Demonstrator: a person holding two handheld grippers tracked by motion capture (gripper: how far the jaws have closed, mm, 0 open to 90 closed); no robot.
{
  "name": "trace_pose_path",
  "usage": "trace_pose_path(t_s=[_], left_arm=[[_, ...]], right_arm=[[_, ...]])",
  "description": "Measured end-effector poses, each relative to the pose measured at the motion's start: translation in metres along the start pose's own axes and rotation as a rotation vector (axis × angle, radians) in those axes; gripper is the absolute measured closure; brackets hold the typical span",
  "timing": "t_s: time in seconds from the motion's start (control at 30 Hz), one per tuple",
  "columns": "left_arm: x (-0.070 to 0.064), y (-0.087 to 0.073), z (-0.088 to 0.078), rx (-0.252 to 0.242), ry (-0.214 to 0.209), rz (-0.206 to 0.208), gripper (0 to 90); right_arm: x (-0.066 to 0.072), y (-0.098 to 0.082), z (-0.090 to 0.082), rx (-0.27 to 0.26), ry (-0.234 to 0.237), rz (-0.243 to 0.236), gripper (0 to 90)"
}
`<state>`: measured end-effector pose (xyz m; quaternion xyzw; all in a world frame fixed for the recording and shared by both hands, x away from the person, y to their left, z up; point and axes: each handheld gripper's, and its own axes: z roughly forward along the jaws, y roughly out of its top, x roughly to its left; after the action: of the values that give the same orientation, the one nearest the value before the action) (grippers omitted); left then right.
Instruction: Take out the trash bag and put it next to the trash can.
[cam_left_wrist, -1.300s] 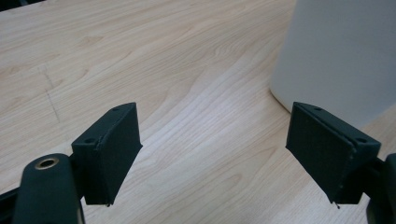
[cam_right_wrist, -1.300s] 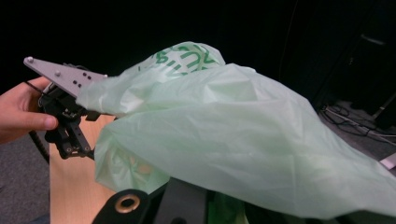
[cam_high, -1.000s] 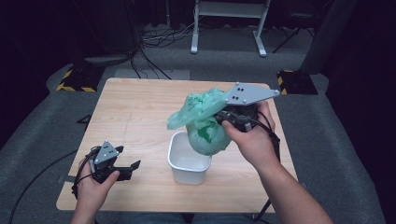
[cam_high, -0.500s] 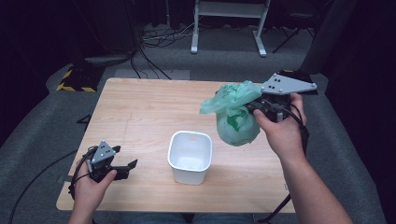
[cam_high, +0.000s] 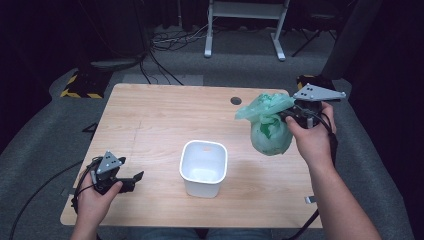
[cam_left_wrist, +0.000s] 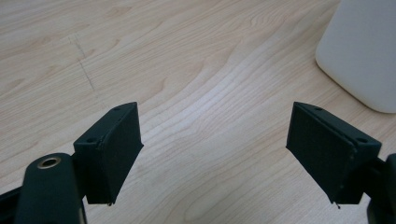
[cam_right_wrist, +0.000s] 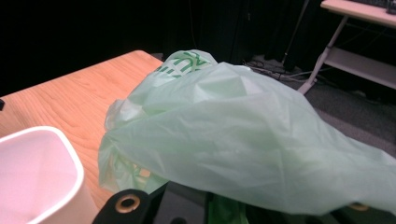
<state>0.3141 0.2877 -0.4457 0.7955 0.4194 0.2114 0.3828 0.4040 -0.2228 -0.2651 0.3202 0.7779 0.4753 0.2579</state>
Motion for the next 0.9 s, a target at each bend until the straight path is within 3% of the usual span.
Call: trace_pose_path(t_s=[0.67, 0.9], left_arm=[[0.005, -0.005, 0.002, 0.034, 0.003, 0.003, 18.1], [0.003, -0.003, 0.006, 0.044, -0.018, 0.017, 18.1]], right_arm=[[-0.004, -0.043, 0.035, 0.118, 0.017, 0.048, 88.8], [-0.002, -0.057, 0.054, 0.196, 0.036, 0.047, 88.7]])
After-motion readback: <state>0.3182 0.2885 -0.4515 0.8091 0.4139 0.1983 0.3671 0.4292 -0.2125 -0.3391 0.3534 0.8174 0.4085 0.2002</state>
